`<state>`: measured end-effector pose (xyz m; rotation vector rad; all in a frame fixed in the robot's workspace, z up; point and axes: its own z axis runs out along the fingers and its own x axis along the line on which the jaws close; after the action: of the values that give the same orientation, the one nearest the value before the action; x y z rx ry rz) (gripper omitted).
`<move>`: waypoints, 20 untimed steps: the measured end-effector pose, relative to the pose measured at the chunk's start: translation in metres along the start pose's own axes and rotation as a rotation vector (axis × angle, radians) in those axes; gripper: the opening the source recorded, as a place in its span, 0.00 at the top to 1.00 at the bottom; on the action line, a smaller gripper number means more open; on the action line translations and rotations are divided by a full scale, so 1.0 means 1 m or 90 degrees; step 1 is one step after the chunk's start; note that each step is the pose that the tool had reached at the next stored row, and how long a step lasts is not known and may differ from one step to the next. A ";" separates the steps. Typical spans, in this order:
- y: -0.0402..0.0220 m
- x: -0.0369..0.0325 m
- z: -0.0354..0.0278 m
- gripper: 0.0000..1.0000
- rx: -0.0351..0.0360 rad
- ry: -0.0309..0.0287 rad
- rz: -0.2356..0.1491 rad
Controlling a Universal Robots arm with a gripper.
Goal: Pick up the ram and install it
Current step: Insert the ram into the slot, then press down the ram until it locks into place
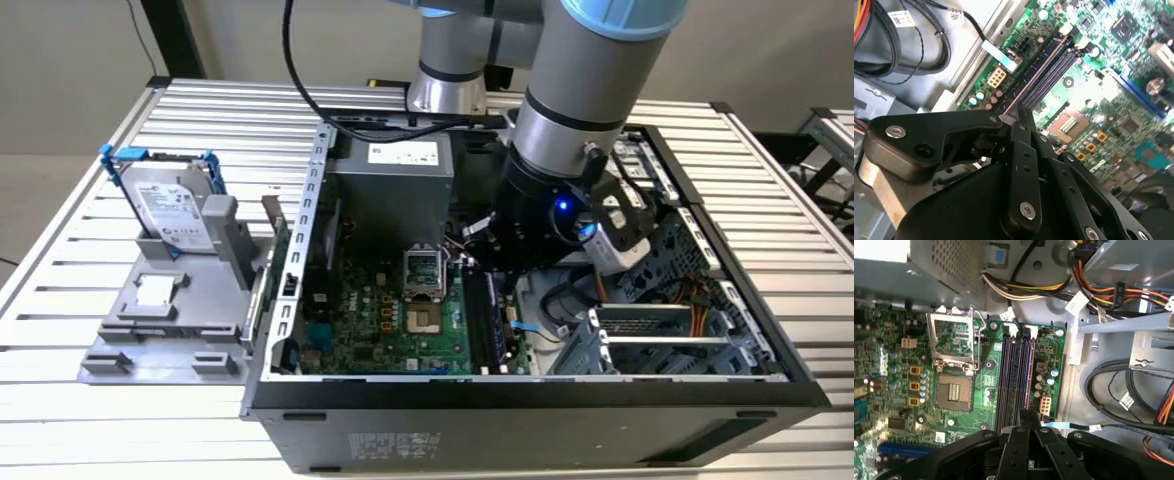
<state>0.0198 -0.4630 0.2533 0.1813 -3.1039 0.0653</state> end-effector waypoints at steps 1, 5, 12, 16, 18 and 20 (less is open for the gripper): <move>0.0000 0.0000 0.0000 1.00 0.0004 -0.0005 -0.012; 0.0001 0.0000 0.0001 1.00 0.0019 -0.0024 -0.058; 0.0001 0.0000 0.0001 1.00 0.0046 -0.0056 -0.139; 0.0001 0.0000 0.0001 1.00 0.0062 -0.0075 -0.186; 0.0001 0.0000 0.0001 1.00 0.0070 -0.0084 -0.208; 0.0001 0.0000 0.0001 1.00 0.0078 -0.0093 -0.232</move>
<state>0.0198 -0.4629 0.2532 0.7430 -3.0273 0.0731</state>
